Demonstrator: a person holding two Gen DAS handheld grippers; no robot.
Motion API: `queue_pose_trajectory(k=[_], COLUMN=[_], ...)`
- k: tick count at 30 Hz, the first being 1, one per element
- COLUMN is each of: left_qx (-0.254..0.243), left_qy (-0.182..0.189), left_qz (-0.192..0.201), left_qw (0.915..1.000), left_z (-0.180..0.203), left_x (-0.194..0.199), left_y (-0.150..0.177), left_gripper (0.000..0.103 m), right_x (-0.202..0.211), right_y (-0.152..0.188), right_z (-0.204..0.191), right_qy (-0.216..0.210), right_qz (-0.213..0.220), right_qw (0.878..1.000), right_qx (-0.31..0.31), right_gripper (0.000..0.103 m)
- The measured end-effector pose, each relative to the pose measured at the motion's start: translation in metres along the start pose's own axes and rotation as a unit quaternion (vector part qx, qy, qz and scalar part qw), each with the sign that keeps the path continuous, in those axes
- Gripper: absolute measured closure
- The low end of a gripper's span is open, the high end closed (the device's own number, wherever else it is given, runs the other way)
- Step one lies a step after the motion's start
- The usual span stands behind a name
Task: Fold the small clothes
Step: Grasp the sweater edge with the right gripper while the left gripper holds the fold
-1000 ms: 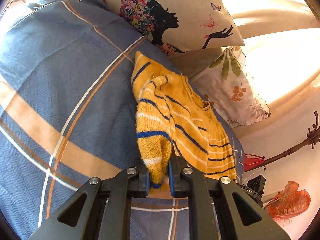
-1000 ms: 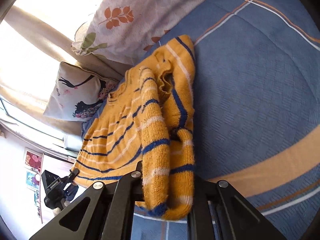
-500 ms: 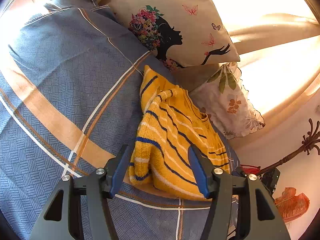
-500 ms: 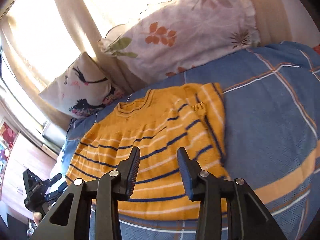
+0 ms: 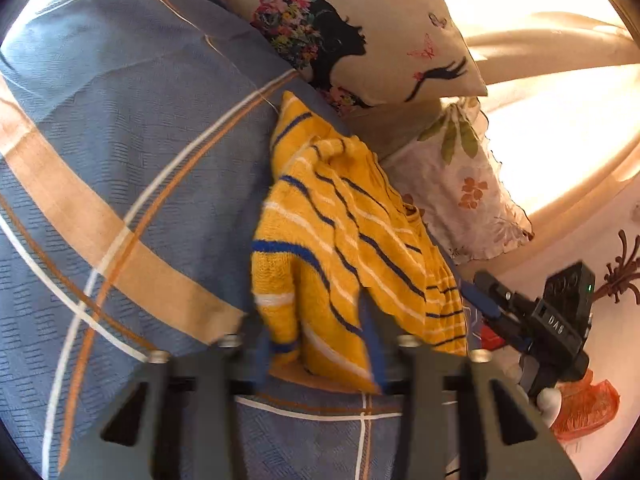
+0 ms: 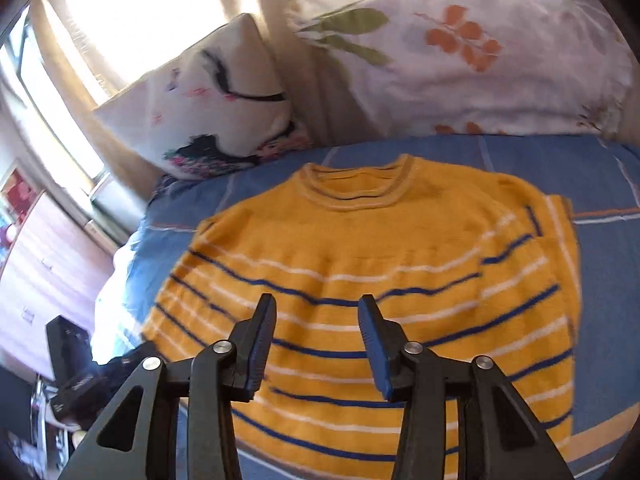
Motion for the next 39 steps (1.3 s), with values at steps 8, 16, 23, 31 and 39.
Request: queue_pose_trajectory(k=[8,16,23,31,39], left_qx=[0.000,-0.019,-0.042,-0.049,-0.071], left_qy=[-0.012,-0.035,-0.045,-0.052,-0.040], left_qz=[0.021,0.043,0.066,0.106,0.077], left_qw=[0.9997,0.9983,0.9959,0.9918,0.9937], left_z=[0.001,0.009,0.016,0.029,0.068], left_x=[0.006,0.013,0.047,0.096,0.068], left_y=[0.007,0.010,0.022,0.029,0.031], left_gripper=[0.089,0.089,0.089,0.086,0.073], right_x=[-0.129,-0.210,-0.216,-0.157,0.010], right_y=[-0.002,0.020,0.036,0.017,-0.035], right_z=[-0.098,-0.132,-0.132,-0.123,0.007], right_qy=[-0.074,0.045,0.153,0.115,0.062], right_qz=[-0.165,-0.282,-0.295,-0.179,-0.013], right_qw=[0.982,0.947,0.902,0.943,0.997], right_qx=[0.062,0.148,0.276,0.255,0.040], right_gripper=[0.047,0.040,0.067,0.090,0.092])
Point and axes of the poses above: each gripper's, at about its wrist camera, not at the fingertips, and x roughly against the way its jaws point, z to its right, y to its underside, the point moved 8 cm from there along -x, roughly the way its jaws point, and after that the axes turned 11 degrees about -y, right-handed, at the moved point
